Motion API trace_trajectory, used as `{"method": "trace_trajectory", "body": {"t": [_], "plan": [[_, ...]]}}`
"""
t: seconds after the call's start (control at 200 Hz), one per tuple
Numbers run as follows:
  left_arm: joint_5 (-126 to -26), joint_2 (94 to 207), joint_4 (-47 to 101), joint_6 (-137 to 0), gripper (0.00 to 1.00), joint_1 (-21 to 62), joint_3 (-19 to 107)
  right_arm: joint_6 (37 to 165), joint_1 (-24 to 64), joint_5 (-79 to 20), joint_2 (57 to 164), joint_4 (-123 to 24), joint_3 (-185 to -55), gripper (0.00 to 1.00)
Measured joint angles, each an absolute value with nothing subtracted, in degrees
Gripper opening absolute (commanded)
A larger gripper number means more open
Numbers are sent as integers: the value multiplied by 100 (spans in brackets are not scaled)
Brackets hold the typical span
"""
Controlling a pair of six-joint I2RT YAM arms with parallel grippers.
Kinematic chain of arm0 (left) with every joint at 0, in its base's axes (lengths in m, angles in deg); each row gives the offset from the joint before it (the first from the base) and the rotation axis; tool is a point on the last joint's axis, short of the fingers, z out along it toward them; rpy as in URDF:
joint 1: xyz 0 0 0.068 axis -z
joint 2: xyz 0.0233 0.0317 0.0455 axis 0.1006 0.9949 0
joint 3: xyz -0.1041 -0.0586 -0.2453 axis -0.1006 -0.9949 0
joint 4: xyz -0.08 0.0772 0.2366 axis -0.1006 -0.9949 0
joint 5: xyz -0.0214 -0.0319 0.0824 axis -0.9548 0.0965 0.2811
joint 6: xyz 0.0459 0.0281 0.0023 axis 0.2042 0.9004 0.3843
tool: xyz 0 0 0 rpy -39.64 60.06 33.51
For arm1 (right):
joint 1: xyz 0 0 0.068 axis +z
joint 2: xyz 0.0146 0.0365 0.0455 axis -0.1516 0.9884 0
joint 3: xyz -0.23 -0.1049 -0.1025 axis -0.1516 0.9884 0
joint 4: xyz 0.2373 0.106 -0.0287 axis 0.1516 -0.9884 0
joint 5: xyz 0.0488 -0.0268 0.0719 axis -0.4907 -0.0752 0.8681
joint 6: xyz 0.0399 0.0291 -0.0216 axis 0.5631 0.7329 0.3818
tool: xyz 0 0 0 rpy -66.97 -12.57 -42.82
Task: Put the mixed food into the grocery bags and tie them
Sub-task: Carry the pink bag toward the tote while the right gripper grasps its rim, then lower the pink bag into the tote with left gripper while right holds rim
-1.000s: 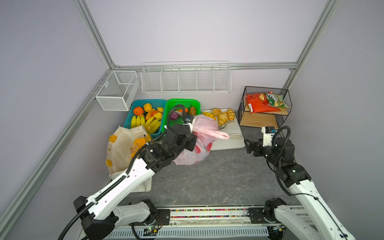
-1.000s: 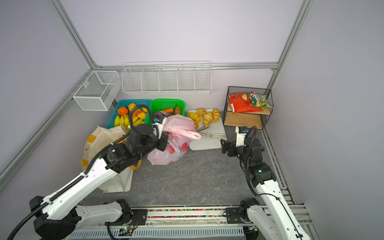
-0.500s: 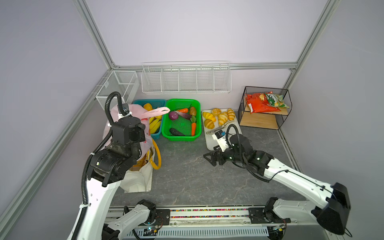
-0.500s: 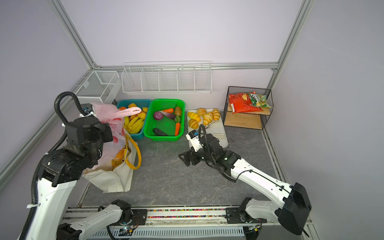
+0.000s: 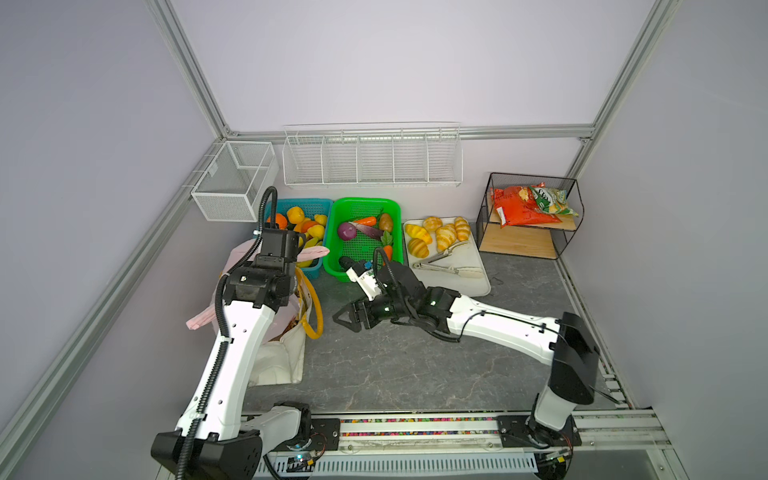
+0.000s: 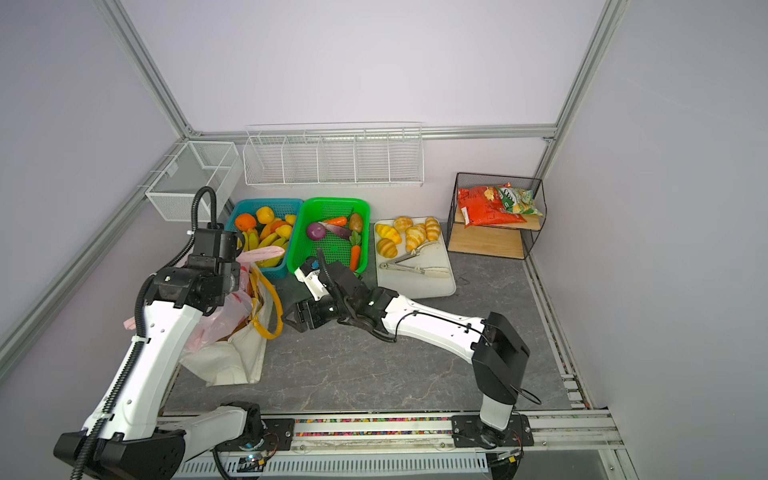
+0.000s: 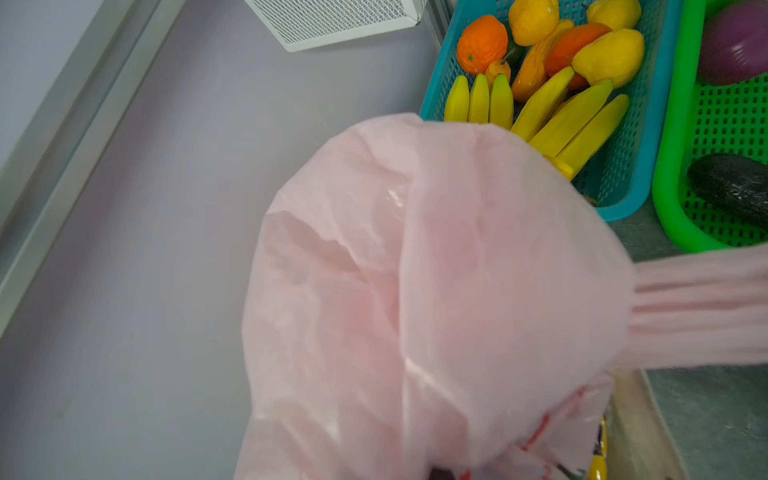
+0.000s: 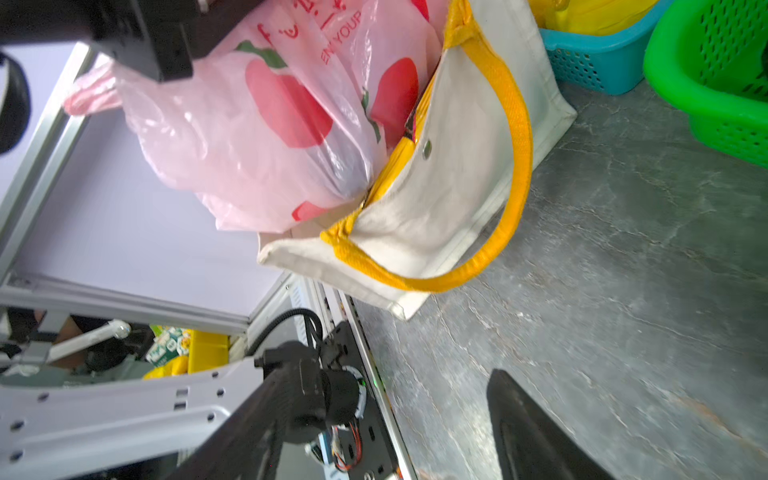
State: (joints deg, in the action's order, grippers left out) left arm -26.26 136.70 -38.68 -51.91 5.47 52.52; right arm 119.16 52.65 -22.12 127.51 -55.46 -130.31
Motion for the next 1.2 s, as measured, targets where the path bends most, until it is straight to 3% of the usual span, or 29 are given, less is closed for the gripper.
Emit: {"method": "trace_trajectory", "body": {"t": [0.54,0.655,1.1,1.2], "plan": [[-2713,13192,-3184,-5200,0,547,4780,12919,5284,-2048,14666,-5148,-14782,60],[-2781,13189,-3099,-5195,0,547,4732,12963,5289,-2031,14847,-5172,-15059,53],[-3150,13102,-3009,-5185,0,547,4675,12768,5262,-1991,15077,-5373,-15374,11],[-3434,13017,-3016,-5206,0,541,4675,12654,5249,-2007,14880,-5360,-15015,7]]}}
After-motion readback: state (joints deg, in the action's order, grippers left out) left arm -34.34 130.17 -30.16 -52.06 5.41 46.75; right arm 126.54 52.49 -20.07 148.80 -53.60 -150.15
